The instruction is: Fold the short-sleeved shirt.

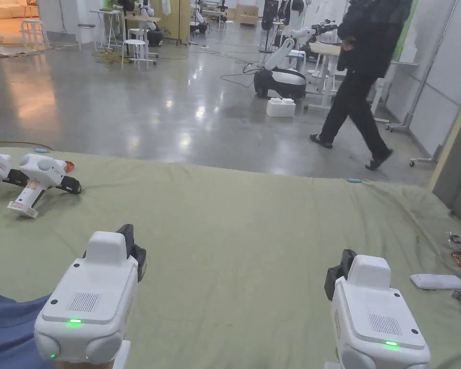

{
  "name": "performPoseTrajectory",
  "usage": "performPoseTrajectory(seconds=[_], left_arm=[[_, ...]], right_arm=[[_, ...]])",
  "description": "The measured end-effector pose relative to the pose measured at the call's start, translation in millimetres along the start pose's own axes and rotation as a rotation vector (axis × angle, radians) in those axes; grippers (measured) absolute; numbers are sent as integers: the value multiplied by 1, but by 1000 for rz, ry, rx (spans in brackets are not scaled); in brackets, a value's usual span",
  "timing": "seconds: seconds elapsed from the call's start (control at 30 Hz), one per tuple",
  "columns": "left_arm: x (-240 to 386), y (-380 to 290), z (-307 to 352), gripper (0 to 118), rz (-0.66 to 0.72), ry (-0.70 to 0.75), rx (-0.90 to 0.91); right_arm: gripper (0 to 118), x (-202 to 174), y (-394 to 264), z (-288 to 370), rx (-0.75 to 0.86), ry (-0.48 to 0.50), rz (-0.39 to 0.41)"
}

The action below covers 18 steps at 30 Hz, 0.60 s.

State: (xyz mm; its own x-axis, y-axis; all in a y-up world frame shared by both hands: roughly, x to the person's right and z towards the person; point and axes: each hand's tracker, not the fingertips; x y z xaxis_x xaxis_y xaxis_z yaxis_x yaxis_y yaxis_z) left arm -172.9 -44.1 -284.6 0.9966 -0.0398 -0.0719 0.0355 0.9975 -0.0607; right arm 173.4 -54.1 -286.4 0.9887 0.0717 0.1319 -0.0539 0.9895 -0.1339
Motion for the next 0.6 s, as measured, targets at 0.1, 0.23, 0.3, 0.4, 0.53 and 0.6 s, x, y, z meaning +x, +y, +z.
performPoseTrajectory(seconds=[0.1,0.23,0.3,0.4,0.53,0.6], left_arm=[[0,-2,0,0,5,-4,-10],[-19,-2,-5,0,291,-41,-69],[-33,-6,-9,0,487,-34,-79],[-50,-11,-8,0,757,-49,-81],[-34,0,-6,0,405,-18,-72],[-14,4,-7,0,-9,33,-74]], right_arm=[[0,-1,-2,-1,-22,7,5],[0,11,2,0,-64,-4,-212],[0,23,5,0,-80,12,-408],[0,35,6,5,-46,-7,-579],[0,24,18,5,5,11,-328],[0,-1,27,4,25,37,127]])
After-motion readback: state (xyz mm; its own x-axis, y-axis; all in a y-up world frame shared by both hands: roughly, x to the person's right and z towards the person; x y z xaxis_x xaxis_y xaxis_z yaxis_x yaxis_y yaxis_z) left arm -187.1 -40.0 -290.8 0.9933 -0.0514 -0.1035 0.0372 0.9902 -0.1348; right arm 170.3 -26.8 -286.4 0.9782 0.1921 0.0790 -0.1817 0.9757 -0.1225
